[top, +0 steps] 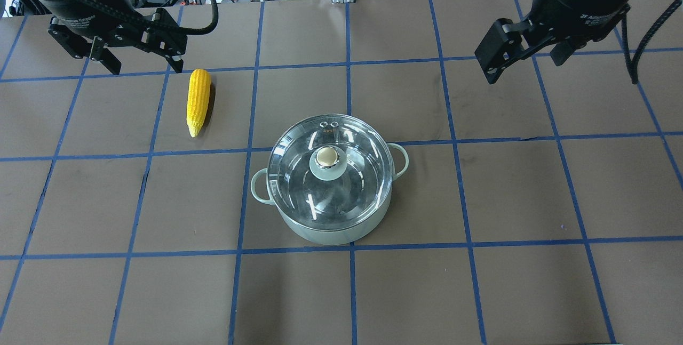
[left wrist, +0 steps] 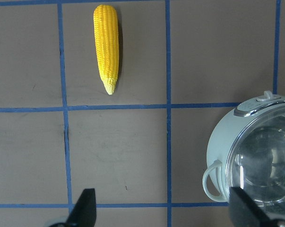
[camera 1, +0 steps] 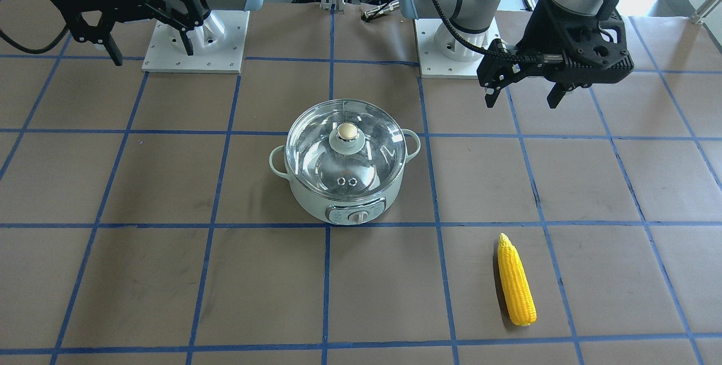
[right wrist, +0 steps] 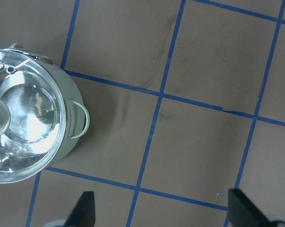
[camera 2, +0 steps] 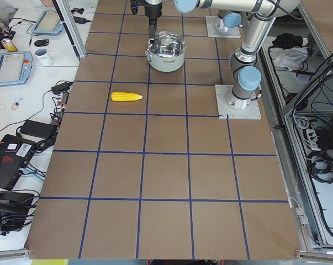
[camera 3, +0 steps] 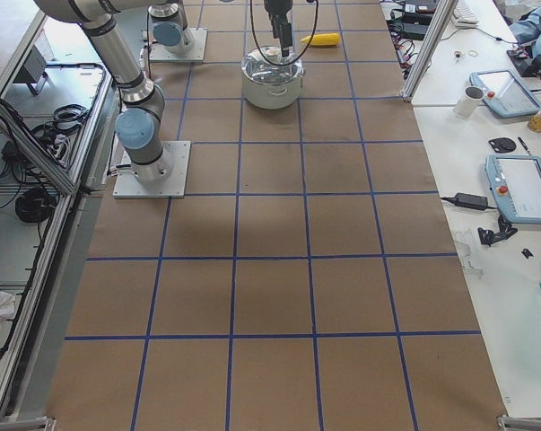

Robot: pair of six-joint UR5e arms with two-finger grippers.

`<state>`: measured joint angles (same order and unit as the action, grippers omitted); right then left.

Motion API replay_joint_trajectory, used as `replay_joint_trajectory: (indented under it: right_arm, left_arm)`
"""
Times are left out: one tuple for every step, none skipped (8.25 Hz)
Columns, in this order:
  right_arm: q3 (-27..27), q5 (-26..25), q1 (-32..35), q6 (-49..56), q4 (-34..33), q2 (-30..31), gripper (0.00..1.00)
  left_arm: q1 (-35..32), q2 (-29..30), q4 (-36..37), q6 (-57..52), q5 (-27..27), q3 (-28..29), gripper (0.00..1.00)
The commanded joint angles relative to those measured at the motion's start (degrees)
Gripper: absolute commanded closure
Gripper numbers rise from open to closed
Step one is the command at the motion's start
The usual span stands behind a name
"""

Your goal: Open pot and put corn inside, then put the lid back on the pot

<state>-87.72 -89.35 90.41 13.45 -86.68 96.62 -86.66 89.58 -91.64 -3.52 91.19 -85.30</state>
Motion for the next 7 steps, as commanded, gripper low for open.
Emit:
replay_joint_trajectory:
  right_arm:
    - [-0.1,0.3,0.1,-0.3,0.4,0.2,0.0]
    - [-0.1,0.1,0.2,-0.8,0.3,0.3,0.0]
    - [-0.1,0.0,0.2,-1.6,0.3,0.2,0.0]
    - [-0.1,0.4,0.3,-4.1,0.3,0.3,0.0]
    - [0.0,0.3,0.3,-7.1,0.3,0.0,0.0]
    - [0.6,-0.1,0.5,-10.9,0.3,-0.3,0.0]
    - [0.6,0.4,1.4,-16.0,0.3,-1.0,0.0]
  left_arm:
    - [0.0,0.0,0.2,-0.4,0.0,-0.2,0.0]
    - [0.2,0.8,0.4,-1.3,-0.1,-0.1,0.0]
    - [0.4,1.4,1.5,-4.0,-0.1,-0.3,0.0]
    - [1.1,2.4,5.2,-8.2,0.0,-0.6,0.0]
    - [1.4,4.9,7.9,-11.0,0.1,-0.6,0.0]
    - [3.3,7.5,10.7,-11.4,0.0,-0.6,0.0]
    - [5.8,10.1,13.5,-11.7,-0.2,-0.7,0.0]
